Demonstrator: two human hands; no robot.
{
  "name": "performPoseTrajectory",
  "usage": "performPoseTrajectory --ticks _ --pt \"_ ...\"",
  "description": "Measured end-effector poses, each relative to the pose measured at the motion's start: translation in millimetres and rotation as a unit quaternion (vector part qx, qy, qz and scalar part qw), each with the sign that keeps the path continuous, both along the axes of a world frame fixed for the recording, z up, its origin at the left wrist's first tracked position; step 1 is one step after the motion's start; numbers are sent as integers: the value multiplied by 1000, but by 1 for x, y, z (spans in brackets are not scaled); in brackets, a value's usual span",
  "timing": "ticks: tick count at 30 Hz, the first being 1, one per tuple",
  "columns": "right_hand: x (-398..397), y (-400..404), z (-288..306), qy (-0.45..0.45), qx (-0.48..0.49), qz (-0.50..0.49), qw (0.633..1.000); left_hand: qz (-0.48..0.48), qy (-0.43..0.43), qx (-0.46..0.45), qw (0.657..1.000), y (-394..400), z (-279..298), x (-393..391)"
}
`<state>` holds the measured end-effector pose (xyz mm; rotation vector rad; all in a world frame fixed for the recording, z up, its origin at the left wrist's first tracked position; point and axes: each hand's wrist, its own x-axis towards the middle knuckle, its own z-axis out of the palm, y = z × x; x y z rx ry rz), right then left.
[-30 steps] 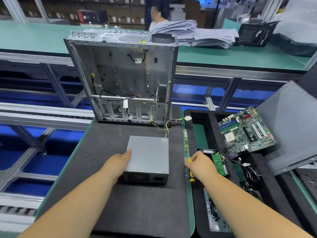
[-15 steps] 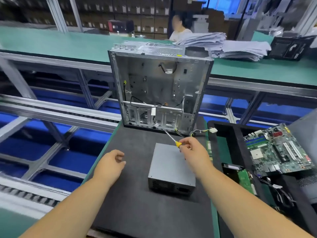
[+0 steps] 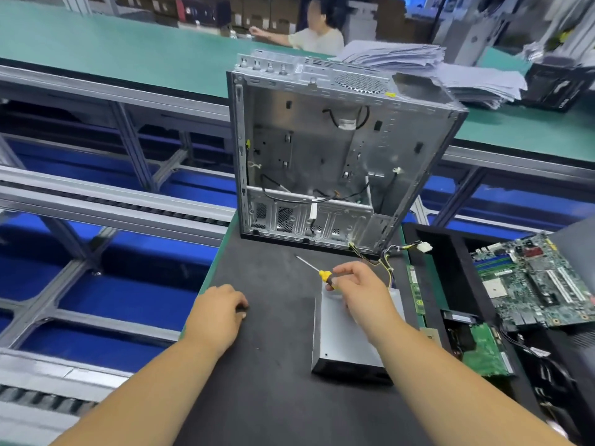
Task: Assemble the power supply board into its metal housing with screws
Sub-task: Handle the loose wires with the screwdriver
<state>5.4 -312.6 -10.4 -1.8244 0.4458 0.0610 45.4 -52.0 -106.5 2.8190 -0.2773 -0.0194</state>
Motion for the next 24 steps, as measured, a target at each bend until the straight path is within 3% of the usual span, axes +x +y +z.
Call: performPoseTrajectory --ticks 4,7,11,14,20,24 --pt "4 5 3 1 10 -30 1000 -50 -30 9 998 2 -4 9" --pt "9 10 10 -18 19 -43 999 10 9 -166 986 5 4 17" --pt "16 21 28 -79 17 -19 997 100 76 -429 894 17 37 32" --pt "18 35 45 -123 34 -4 992 95 118 -548 823 25 63 33" --pt "15 60 63 -142 70 36 987 109 199 -641 733 20 82 22" --pt "13 66 65 -132 53 43 989 111 228 -675 693 17 87 19"
